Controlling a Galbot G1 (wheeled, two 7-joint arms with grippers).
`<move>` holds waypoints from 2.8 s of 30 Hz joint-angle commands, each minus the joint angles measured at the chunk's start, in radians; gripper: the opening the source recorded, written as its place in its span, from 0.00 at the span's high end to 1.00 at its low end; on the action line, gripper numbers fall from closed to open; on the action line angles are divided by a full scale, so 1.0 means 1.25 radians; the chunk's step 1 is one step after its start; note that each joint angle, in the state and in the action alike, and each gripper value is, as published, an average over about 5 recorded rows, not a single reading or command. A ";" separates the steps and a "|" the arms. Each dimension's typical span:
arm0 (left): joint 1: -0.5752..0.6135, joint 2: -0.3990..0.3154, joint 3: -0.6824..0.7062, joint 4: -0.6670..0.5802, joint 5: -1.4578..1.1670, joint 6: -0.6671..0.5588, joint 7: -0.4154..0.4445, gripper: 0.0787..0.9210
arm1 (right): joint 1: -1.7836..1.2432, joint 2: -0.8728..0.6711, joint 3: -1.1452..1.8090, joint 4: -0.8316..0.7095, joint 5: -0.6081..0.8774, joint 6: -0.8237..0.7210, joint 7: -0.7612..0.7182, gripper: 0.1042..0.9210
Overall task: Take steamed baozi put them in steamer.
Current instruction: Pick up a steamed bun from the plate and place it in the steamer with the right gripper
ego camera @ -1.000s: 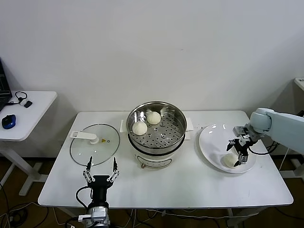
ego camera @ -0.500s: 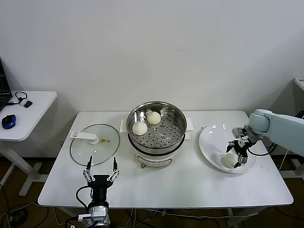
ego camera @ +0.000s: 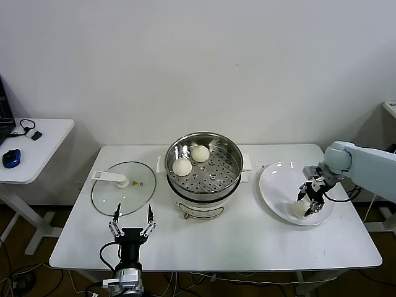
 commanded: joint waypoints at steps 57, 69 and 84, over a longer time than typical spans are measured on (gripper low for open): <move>0.009 -0.039 -0.011 -0.024 -0.013 -0.005 -0.007 0.12 | 0.252 0.501 -0.144 0.051 -0.103 0.599 0.201 0.37; 0.009 -0.039 -0.010 -0.024 -0.014 -0.006 -0.008 0.12 | 0.256 0.507 -0.147 0.040 -0.105 0.597 0.205 0.29; 0.011 -0.039 0.001 -0.037 -0.008 -0.001 -0.006 0.12 | 0.455 0.426 -0.281 0.111 0.150 0.414 0.167 0.12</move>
